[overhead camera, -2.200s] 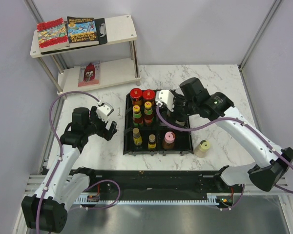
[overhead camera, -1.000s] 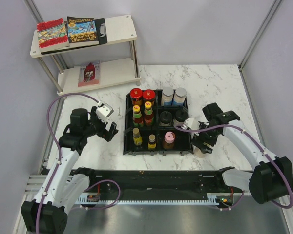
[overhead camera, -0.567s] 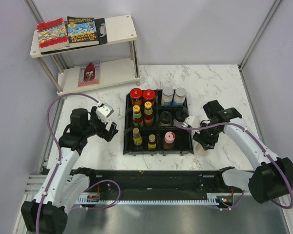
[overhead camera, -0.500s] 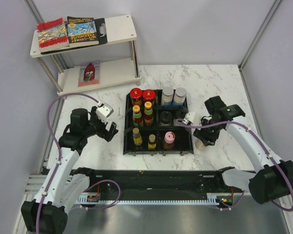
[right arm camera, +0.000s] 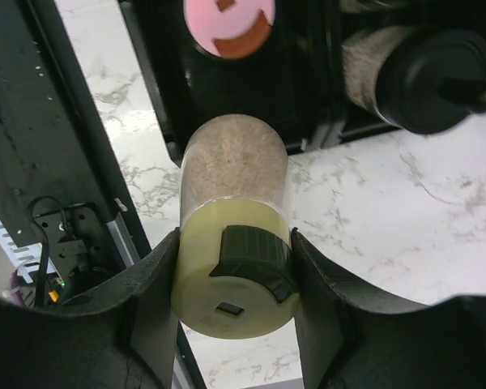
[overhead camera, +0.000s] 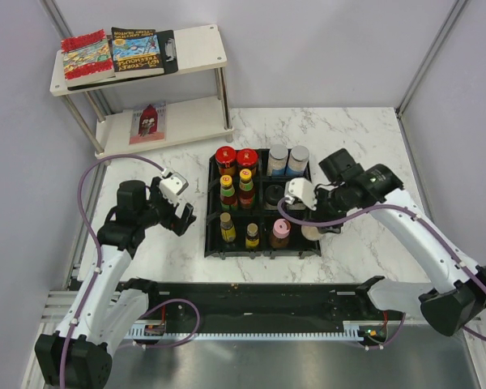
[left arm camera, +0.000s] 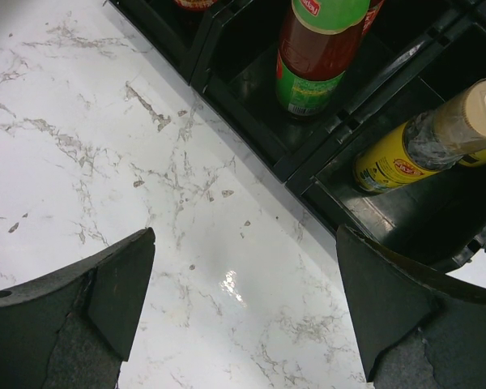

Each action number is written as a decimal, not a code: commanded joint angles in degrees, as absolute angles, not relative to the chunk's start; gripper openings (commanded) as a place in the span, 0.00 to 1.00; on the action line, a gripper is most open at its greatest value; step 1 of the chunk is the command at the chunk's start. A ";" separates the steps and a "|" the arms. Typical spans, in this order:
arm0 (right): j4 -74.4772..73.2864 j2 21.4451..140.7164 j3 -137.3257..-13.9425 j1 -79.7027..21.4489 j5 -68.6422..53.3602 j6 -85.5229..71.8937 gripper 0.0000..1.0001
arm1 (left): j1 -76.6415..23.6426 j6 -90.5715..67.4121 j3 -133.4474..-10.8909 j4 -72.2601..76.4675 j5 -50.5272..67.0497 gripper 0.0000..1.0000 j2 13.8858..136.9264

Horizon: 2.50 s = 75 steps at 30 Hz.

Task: Organize the condiment bottles
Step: Place the bottle in the storage box, then reset both arms

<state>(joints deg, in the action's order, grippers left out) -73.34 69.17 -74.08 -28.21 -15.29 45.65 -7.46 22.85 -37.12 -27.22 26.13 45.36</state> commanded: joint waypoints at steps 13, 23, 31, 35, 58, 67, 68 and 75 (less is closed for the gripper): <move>-53.54 77.96 -64.25 -36.47 -10.38 35.86 0.00 | -7.12 24.08 -37.44 -26.81 27.86 0.99 45.35; -49.66 80.16 -60.82 -38.41 -11.42 34.45 0.65 | -7.12 24.26 -37.44 -26.81 28.21 0.99 45.62; -54.30 76.47 -64.33 -39.11 -10.03 32.88 0.98 | -7.12 24.17 -37.53 -26.81 28.13 0.99 45.61; -55.20 71.73 -68.80 -39.02 -2.22 30.15 0.98 | -7.12 23.73 -38.40 -27.16 27.78 0.99 44.74; -6.19 49.93 -66.98 -34.37 49.38 30.57 0.98 | -0.10 22.59 -71.80 -32.78 9.40 1.00 46.05; 4.48 47.55 -65.39 -32.52 49.48 33.05 0.98 | 16.51 17.93 -79.63 -33.40 21.96 0.99 51.06; 4.74 47.64 -65.22 -32.43 49.48 33.22 0.98 | 18.00 17.32 -79.89 -33.31 23.63 1.00 51.24; 7.82 48.34 -63.81 -32.17 50.19 33.31 0.98 | 23.55 15.47 -81.56 -32.52 28.20 1.00 52.29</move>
<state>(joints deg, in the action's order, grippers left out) 4.10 48.01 -64.75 -32.40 48.66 33.04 20.73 18.94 -78.81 -33.26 22.00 52.53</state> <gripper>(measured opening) 0.982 0.993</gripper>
